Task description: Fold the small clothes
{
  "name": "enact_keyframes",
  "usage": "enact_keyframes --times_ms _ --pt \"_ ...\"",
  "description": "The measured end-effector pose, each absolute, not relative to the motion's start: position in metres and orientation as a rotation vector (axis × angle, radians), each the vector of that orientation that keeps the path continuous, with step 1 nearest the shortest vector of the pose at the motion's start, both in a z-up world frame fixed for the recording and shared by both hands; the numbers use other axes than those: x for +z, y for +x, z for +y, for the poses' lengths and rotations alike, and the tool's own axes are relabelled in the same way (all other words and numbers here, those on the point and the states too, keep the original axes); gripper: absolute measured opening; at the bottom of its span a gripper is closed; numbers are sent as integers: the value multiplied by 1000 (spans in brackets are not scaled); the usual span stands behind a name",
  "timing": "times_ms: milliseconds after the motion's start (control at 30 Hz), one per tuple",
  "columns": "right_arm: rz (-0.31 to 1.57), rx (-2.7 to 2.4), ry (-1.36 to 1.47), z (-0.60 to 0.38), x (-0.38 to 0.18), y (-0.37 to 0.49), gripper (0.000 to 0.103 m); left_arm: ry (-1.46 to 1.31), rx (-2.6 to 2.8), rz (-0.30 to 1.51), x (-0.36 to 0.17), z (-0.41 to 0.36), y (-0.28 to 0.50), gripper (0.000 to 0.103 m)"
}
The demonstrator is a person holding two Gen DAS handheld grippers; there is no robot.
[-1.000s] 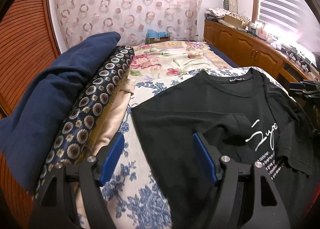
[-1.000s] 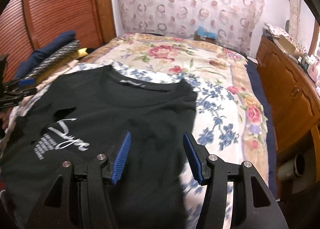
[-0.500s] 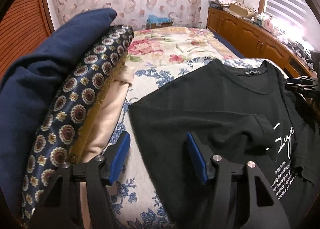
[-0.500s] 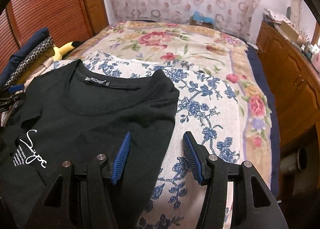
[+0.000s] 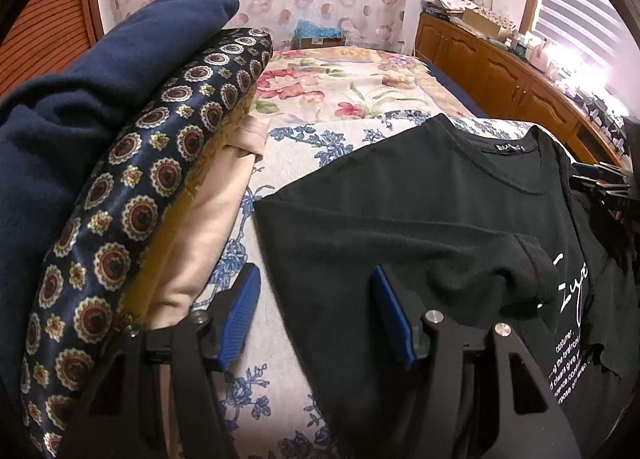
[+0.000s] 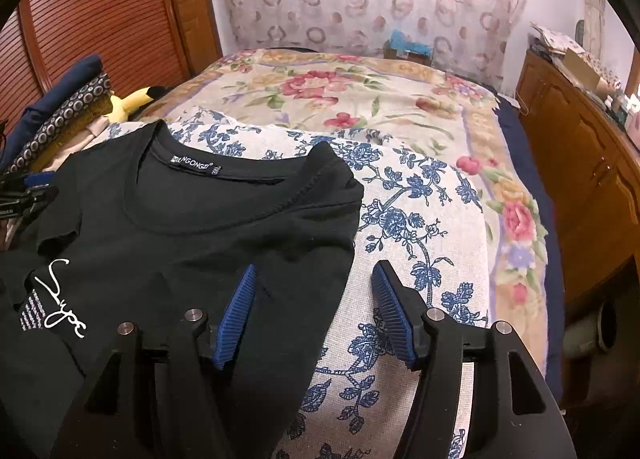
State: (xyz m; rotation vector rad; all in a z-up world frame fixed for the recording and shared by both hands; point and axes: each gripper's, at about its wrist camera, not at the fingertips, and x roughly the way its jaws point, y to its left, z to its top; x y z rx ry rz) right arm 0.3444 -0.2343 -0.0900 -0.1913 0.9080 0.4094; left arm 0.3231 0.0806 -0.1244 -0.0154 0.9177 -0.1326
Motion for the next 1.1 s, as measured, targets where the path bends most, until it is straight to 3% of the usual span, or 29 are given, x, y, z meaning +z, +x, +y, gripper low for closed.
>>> enact_keyframes --times_ms 167,233,433,533,600,633,667,1100 --pt "908 408 -191 -234 -90 344 63 -73 -152 911 -124 86 329 58" --pt "908 409 -190 -234 -90 344 63 -108 -145 911 -122 92 332 38" --pt "908 408 -190 -234 -90 344 63 -93 -143 910 -121 91 331 6" --pt "907 408 -194 -234 -90 344 63 -85 -161 877 -114 85 325 4" --pt "907 438 -200 -231 -90 345 40 -79 -180 850 -106 80 319 3" --pt "917 499 -202 -226 -88 344 8 -79 -194 836 -101 77 316 3" --pt "929 516 -209 -222 -87 343 4 -74 -209 824 -94 72 312 2" --pt "758 556 -115 -219 -10 255 3 -27 -310 619 -6 56 194 2"
